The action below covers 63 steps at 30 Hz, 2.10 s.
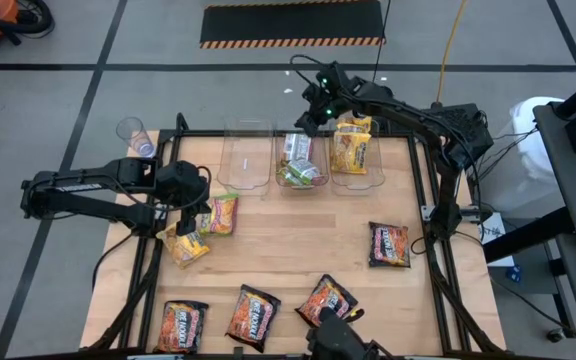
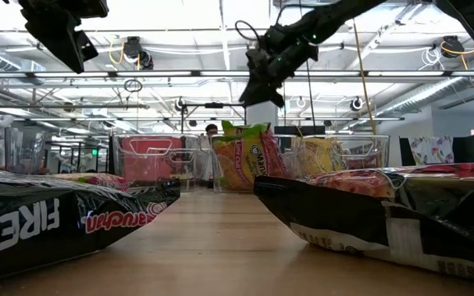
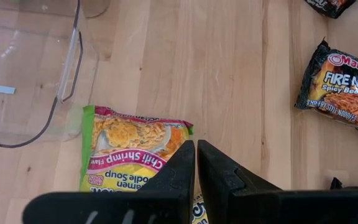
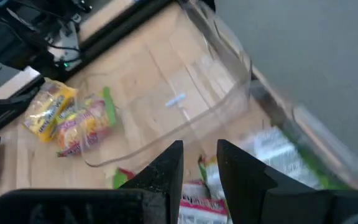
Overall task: Sort Maruchan noodles
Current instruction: Adjust the green noodle pack in the center transparent bin
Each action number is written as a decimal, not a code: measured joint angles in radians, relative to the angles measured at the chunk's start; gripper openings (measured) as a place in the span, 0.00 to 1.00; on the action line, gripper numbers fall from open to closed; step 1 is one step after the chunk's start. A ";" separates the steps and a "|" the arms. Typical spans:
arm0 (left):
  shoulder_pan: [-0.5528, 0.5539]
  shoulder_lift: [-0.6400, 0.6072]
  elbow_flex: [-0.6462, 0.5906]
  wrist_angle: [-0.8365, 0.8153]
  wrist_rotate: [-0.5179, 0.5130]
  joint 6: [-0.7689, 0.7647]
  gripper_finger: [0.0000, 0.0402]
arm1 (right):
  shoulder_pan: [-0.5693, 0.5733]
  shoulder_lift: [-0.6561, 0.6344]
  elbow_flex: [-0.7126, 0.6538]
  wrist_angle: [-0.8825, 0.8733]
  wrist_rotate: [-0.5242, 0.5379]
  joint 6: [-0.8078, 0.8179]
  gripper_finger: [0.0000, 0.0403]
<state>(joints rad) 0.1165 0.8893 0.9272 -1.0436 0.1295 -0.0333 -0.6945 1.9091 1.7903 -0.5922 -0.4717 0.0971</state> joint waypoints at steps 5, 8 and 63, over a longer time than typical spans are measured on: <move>0.000 0.000 0.000 0.000 0.000 0.002 0.06 | 0.000 0.000 -0.110 0.075 -0.002 0.057 0.23; 0.000 0.000 0.000 0.000 0.000 0.002 0.06 | 0.000 0.000 -0.175 0.136 -0.004 0.081 0.23; 0.000 0.000 0.000 -0.003 0.000 0.031 0.06 | 0.039 0.126 -0.260 0.121 0.233 0.402 0.22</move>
<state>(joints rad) 0.1165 0.8890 0.9272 -1.0462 0.1299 -0.0021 -0.6552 2.0354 1.5307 -0.4717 -0.2385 0.4990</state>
